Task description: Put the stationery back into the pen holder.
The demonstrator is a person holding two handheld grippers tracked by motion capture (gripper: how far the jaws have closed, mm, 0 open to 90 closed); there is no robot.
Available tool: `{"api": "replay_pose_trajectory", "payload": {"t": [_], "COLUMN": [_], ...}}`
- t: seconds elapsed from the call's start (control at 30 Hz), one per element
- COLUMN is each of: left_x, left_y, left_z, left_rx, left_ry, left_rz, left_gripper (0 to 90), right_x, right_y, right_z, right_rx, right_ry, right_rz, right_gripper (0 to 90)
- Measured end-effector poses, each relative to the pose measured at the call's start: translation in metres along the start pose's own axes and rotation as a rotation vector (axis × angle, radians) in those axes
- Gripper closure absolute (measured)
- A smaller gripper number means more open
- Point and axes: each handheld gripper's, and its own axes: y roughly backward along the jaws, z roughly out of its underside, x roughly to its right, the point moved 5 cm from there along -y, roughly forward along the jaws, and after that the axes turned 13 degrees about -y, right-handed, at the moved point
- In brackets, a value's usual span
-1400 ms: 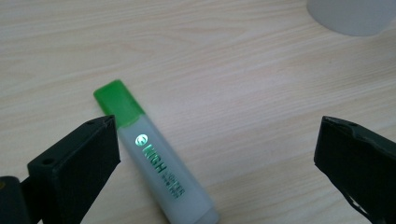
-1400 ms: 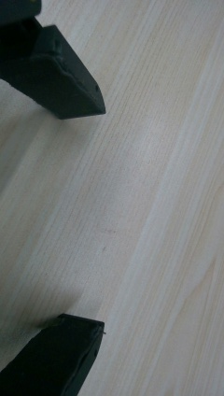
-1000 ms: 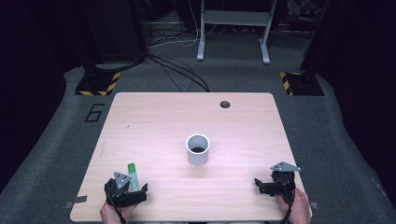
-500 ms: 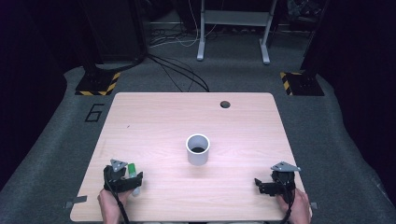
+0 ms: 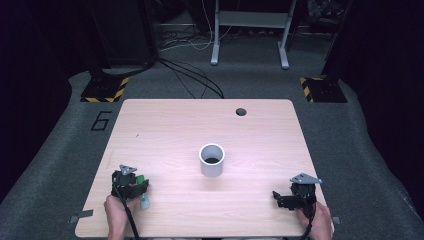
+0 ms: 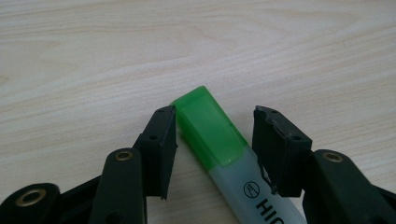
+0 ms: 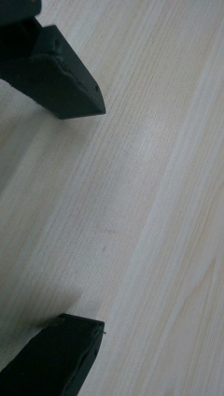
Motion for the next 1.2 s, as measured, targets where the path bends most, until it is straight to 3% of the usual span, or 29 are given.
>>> {"api": "replay_pose_trajectory", "payload": {"t": [0.13,0.23,0.37,0.5,0.53,0.6,0.7,1.03,1.2], "left_x": [-0.001,-0.004,-0.006,-0.008,-0.007,-0.008,-0.009,-0.010,-0.010], "left_y": [-0.001,0.000,-0.002,-0.002,-0.003,-0.003,-0.003,0.008,0.020], "left_z": [-0.001,-0.002,-0.004,-0.006,-0.007,-0.007,-0.007,-0.012,-0.019], "left_rx": [0.000,-0.023,-0.028,-0.054,-0.043,-0.056,-0.049,0.054,0.137], "left_ry": [-0.001,-0.029,-0.027,-0.069,-0.050,-0.075,-0.080,-0.071,-0.047], "left_rz": [-0.015,-0.009,-0.003,0.013,0.009,0.021,0.029,0.026,0.060], "left_gripper": [56.9,60.9,63.8,66.1,66.4,67.0,67.2,67.3,67.3], "right_x": [0.000,0.000,0.000,0.000,0.000,0.000,0.000,0.000,0.000], "right_y": [0.000,0.000,0.000,0.000,0.000,0.000,0.000,0.000,0.000], "right_z": [0.000,0.000,0.000,0.000,0.000,0.000,0.000,0.000,0.000], "right_rx": [0.000,0.000,0.000,0.000,0.001,0.001,0.001,0.000,0.000], "right_ry": [0.000,0.000,0.000,0.000,0.000,-0.001,0.000,0.000,0.000], "right_rz": [0.000,0.000,0.000,0.000,0.000,0.000,0.000,0.000,0.000], "right_gripper": [0.0,0.0,0.0,0.0,0.0,0.0,0.0,0.0,0.0]}}
